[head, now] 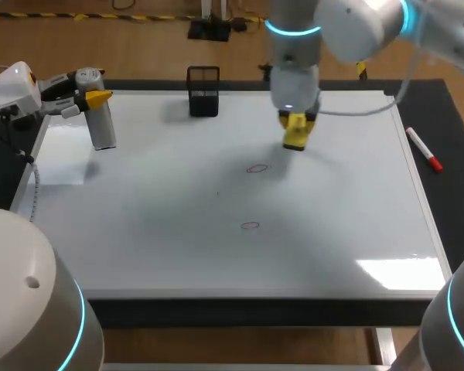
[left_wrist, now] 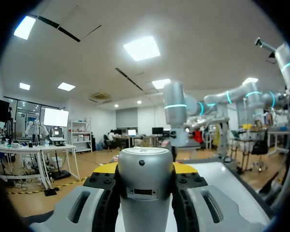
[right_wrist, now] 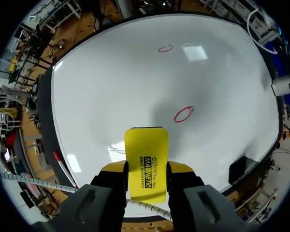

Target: Pick up the inspection probe, press it on each red-marked spot on the whiteboard one by one, put down the probe, pick up the eraser, and wipe off all the red marks.

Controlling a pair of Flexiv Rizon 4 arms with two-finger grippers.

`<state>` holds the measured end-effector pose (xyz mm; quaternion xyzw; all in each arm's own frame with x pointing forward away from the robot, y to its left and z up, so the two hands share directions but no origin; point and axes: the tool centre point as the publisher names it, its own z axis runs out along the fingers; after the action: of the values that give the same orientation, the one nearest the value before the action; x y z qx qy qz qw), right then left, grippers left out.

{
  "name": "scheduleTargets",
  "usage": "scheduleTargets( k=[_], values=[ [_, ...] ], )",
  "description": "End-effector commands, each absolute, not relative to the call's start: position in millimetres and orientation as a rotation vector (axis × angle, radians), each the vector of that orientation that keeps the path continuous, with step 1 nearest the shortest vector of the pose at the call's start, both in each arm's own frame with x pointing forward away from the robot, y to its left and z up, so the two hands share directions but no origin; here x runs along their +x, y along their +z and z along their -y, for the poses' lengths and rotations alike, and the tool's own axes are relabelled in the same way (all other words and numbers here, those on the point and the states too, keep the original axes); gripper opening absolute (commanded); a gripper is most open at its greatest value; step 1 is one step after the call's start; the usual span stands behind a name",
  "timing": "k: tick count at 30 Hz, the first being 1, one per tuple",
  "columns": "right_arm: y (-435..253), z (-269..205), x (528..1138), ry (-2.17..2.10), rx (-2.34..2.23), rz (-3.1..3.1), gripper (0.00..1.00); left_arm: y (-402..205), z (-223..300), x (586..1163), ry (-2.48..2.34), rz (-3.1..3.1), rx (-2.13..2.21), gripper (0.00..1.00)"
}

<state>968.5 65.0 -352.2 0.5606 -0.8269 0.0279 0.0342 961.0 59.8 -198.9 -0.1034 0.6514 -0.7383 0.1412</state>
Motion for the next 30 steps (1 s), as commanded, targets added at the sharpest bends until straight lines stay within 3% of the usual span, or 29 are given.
scheduleTargets(
  k=[1,15,30],
  values=[
    [-354.3,-21.7,966.3,0.052,1.683,2.591,0.0,-197.9,-59.3,960.6,-2.129,-1.88,-0.299,0.0],
    [-362.0,35.7,966.3,0.056,1.494,2.681,0.0,-197.9,-59.3,960.6,-2.129,-1.88,-0.299,0.0],
    [-359.7,40.7,967.2,0.074,1.443,2.702,0.0,-197.9,-59.3,960.6,-2.129,-1.88,-0.299,0.0]
  ],
)
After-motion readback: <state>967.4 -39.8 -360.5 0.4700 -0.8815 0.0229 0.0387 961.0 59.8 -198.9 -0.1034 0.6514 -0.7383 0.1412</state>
